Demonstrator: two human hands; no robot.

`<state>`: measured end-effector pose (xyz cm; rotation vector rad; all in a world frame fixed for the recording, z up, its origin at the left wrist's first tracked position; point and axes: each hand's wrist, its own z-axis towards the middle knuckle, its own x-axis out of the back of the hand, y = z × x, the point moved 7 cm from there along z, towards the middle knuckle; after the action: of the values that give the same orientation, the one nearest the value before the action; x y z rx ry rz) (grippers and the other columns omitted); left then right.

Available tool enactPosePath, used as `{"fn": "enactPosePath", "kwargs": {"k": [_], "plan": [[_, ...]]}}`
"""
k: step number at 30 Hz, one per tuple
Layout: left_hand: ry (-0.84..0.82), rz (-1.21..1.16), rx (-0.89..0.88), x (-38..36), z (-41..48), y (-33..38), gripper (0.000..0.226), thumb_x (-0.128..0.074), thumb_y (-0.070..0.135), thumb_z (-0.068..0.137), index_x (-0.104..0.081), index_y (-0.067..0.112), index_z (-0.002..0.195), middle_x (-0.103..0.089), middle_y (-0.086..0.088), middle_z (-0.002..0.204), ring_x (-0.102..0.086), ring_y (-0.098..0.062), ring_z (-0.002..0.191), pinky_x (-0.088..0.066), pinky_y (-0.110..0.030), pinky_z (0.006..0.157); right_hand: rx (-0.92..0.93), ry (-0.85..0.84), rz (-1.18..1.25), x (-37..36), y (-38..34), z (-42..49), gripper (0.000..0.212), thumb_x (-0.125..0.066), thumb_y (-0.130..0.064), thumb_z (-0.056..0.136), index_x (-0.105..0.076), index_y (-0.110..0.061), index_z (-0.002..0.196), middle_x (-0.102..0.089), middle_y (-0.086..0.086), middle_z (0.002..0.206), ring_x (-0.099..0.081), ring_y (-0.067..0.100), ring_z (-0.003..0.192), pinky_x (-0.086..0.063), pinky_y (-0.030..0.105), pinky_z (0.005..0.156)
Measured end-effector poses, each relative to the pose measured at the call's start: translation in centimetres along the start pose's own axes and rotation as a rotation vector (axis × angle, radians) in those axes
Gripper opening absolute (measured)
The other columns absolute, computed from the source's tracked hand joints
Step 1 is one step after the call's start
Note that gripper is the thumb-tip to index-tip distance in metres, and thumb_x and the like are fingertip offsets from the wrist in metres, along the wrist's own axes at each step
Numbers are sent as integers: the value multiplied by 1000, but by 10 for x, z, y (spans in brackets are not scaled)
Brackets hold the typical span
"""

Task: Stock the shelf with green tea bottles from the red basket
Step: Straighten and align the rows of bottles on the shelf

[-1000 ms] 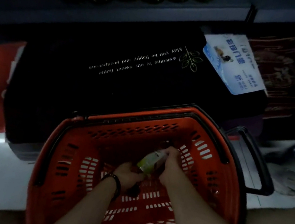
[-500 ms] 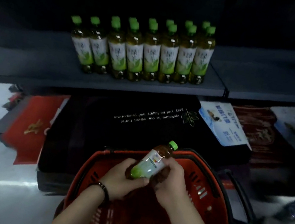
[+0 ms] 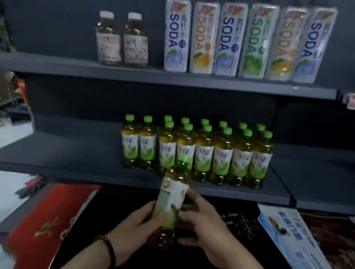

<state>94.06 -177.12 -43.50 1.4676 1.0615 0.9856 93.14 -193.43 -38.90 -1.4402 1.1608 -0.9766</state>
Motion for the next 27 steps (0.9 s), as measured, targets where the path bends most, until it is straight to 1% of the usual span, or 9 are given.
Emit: {"fn": "enactPosePath", "kwargs": {"k": [3, 5, 7, 11, 14, 16, 19, 23, 27], "plan": [[7, -13, -79, 23, 22, 20, 48, -68, 54, 94, -55, 47, 140, -72, 4, 136, -68, -21, 127, -51, -50, 111, 66, -14, 16, -17, -21, 22, 58, -55, -6, 104, -56, -52, 139, -76, -9, 124, -73, 16, 113, -61, 46, 98], [41, 8, -126, 42, 38, 32, 53, -77, 57, 85, -54, 53, 133, -73, 4, 133, -71, -22, 122, -53, -53, 108, 79, -24, 95, -25, -30, 40, 54, -53, -9, 106, -56, -49, 141, -73, -9, 128, -70, 15, 117, -59, 40, 101], [59, -16, -178, 60, 55, 40, 54, -81, 49, 82, -59, 45, 131, -74, 1, 131, -71, -24, 121, -54, -55, 108, 94, -37, 152, -30, -36, 58, 48, -51, -11, 108, -58, -49, 135, -71, -12, 128, -69, 12, 119, -57, 35, 101], [55, -47, -235, 86, 83, 48, 46, -78, 30, 90, -66, 33, 134, -72, 2, 136, -68, -23, 127, -52, -54, 109, 102, -86, 145, -43, -42, 91, 52, -46, -14, 111, -39, -35, 158, -62, -20, 129, -61, 3, 114, -54, 27, 98], [81, 67, -288, 98, 105, 55, 48, -77, 26, 95, -64, 33, 140, -72, 7, 136, -68, -17, 128, -53, -50, 110, 133, -61, 79, -51, -43, 121, 59, -51, -14, 109, -35, -40, 159, -49, -14, 156, -52, 11, 133, -49, 33, 109], [134, 109, -308, 108, 120, 51, 50, -78, 20, 94, -63, 35, 139, -75, 10, 130, -70, -13, 123, -56, -46, 107, 166, -46, 27, -61, -42, 139, 60, -56, -21, 108, -35, -46, 158, -41, -15, 163, -46, 12, 141, -45, 34, 114], [233, 49, -274, 127, 140, 33, 48, -75, 12, 94, -67, 41, 132, -78, 10, 122, -73, -14, 117, -58, -47, 103, 214, -15, -46, -70, -34, 167, 64, -63, -45, 99, -36, -55, 156, -30, -18, 166, -37, 11, 147, -33, 39, 125], [356, 39, -271, 141, 165, 32, 47, -78, 12, 88, -68, 51, 114, -79, 18, 112, -74, -10, 108, -61, -46, 98, 300, 3, -223, -75, -27, 188, 70, -58, -33, 106, -20, -54, 161, -22, -16, 151, -24, 4, 141, -22, 24, 117], [343, 77, -285, 147, 175, 33, 53, -80, 24, 90, -56, 58, 123, -71, 23, 126, -64, -7, 122, -54, -45, 104, 335, 12, -314, -76, -18, 196, 79, -62, -42, 97, -19, -55, 161, -17, -19, 165, -17, 3, 154, -19, 29, 125]]}}
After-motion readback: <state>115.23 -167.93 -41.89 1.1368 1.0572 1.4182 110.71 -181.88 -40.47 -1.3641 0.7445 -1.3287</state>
